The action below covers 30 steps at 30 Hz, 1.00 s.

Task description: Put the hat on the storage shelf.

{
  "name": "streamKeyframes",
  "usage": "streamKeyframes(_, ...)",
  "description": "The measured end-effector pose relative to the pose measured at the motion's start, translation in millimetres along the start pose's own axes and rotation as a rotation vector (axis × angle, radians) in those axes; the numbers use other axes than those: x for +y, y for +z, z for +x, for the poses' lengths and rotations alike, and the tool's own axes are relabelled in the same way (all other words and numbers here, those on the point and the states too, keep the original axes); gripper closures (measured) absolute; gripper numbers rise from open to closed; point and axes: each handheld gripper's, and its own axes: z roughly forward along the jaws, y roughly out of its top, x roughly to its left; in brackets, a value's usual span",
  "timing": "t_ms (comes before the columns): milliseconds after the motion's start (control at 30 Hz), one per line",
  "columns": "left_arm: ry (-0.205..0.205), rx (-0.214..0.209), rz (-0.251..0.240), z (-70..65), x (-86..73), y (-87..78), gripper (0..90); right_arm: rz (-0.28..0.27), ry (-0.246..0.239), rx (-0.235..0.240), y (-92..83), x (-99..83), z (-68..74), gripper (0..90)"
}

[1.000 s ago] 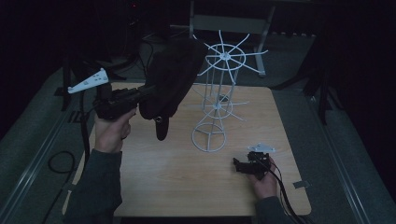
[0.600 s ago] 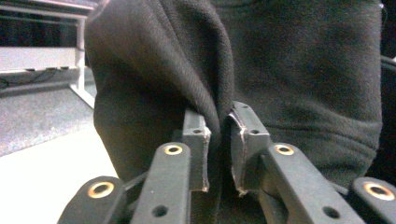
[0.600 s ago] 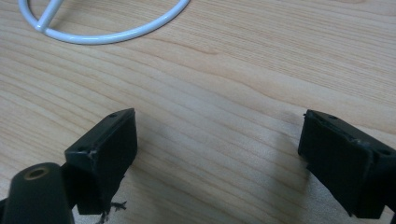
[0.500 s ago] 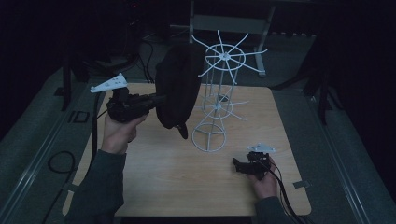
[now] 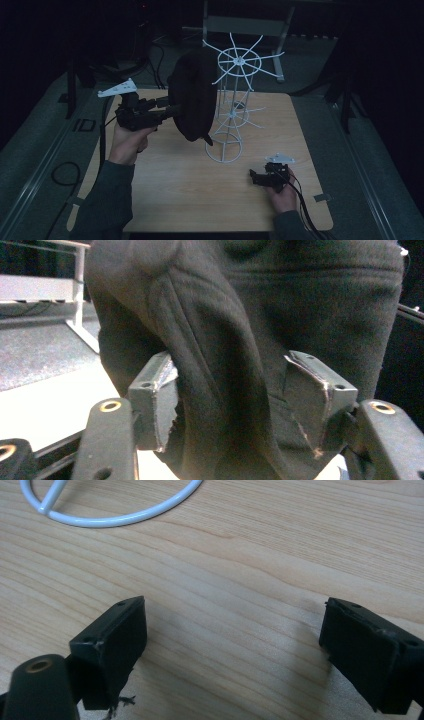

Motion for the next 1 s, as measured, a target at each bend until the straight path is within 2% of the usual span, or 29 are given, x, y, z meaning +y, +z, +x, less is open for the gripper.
streamKeyframes(167, -0.01, -0.002, -0.04, 0.6, 1.5, -6.4, 32.1, 0.0, -0.002, 0.0, -0.1, -0.1, 0.0, 11.5)
streamKeyframes(200, -0.031, -0.016, -0.065, 1.4, 2.6, -10.5, 29.8, 0.0, -0.002, 0.0, 0.0, -0.1, 0.1, 11.5)
streamKeyframes(233, -0.031, -0.016, -0.065, 1.4, 2.6, -10.5, 29.2, 0.0, -0.001, 0.0, 0.0, -0.1, 0.1, 11.5)
streamKeyframes(267, -0.041, -0.033, -0.079, 2.2, 3.7, -14.6, 28.8, 0.0, -0.001, 0.0, 0.0, -0.1, 0.1, 11.5)
streamKeyframes(600, -0.002, -0.013, -0.067, 0.4, 2.2, -29.6, 27.7, 0.001, 0.0, 0.0, -0.1, -0.1, 0.1, 11.5)
streamKeyframes(833, 0.008, 0.001, -0.058, -0.2, -0.8, -34.9, 27.8, 0.0, -0.002, 0.0, 0.0, -0.1, 0.0, 11.5)
streamKeyframes(1000, 0.023, 0.038, -0.043, -0.6, -2.6, -36.5, 27.7, 0.0, -0.002, -0.001, 0.0, -0.1, 0.0, 11.5)
